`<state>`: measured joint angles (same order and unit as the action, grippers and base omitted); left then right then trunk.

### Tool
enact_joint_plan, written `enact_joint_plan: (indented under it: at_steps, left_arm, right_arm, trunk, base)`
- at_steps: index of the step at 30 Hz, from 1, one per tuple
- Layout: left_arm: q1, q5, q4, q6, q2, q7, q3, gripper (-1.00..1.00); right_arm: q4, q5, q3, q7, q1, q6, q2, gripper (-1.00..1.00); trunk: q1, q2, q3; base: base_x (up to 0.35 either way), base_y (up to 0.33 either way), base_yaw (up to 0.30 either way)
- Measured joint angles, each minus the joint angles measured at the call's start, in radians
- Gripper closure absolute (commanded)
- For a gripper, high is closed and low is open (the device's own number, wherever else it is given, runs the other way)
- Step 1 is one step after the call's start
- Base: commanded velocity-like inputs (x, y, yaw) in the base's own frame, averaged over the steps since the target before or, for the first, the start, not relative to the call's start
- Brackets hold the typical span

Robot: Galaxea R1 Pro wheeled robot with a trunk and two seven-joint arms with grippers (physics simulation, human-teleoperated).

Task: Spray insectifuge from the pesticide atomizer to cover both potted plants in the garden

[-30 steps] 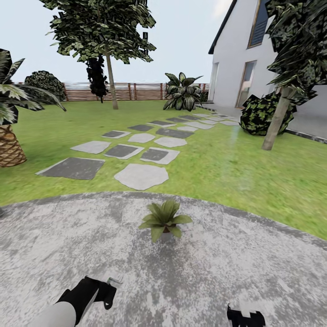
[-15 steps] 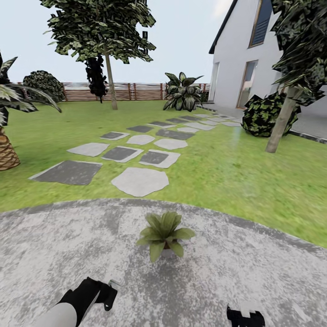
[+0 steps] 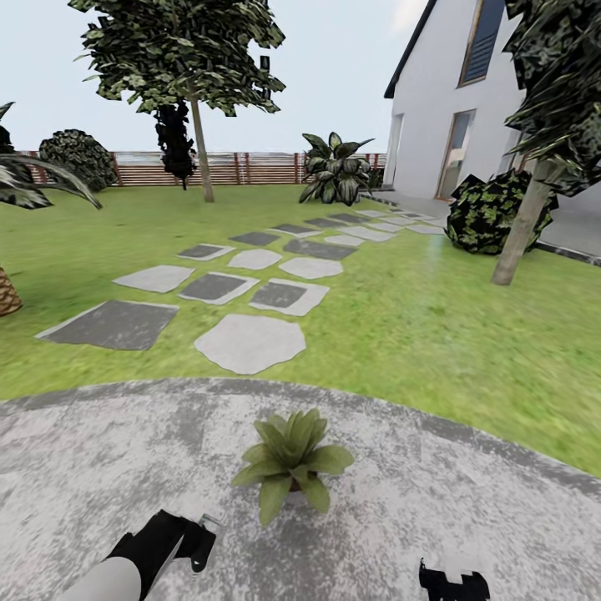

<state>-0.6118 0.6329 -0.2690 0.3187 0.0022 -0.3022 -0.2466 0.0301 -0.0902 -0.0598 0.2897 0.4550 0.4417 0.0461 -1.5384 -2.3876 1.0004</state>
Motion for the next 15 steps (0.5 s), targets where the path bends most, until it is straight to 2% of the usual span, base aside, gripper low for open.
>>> enact_joint_plan:
  at_steps: [4,7,9,11,12,13,15]
  left_arm:
    - [-0.003,-0.002,0.000,0.009,0.000,-0.002,-0.001,1.00]
    - [-0.007,-0.002,0.000,0.055,0.000,-0.022,0.000,1.00]
    - [-0.010,0.003,-0.001,0.070,0.004,-0.087,0.014,1.00]
    - [-0.011,0.030,-0.007,0.078,0.012,-0.191,0.061,1.00]
    - [-0.016,0.048,-0.028,0.104,0.015,-0.235,0.086,1.00]
    - [-0.024,0.058,-0.049,0.146,0.016,-0.252,0.097,1.00]
    - [-0.040,0.065,-0.096,0.274,0.016,-0.271,0.106,1.00]
  right_arm:
    - [-0.001,0.000,0.000,0.000,0.000,-0.001,0.000,-1.00]
    - [0.000,0.000,0.000,0.000,0.000,-0.001,0.000,-1.00]
    - [0.000,0.000,0.000,0.000,0.000,-0.001,-0.001,-1.00]
    - [0.000,0.000,0.000,0.000,0.000,-0.001,-0.001,-1.00]
    - [0.000,0.000,0.000,0.000,0.000,-0.001,-0.001,-1.00]
    - [0.000,0.000,0.000,-0.001,0.000,-0.001,-0.002,-1.00]
    - [0.000,0.000,0.000,-0.002,0.000,-0.001,-0.002,-1.00]
  trunk:
    - [0.000,0.000,0.000]
    - [0.000,0.000,0.000]
    - [-0.001,0.000,0.000]
    - [-0.001,0.000,0.000]
    - [0.000,0.000,0.000]
    - [0.000,0.000,0.000]
    - [0.000,0.000,0.000]
  base:
    - [0.181,-0.111,0.000]
    - [0.025,-0.016,0.000]
    - [0.005,-0.003,0.000]
    - [0.001,-0.001,0.000]
    - [0.000,0.000,0.000]
    - [0.000,0.000,0.000]
    - [0.000,0.000,0.000]
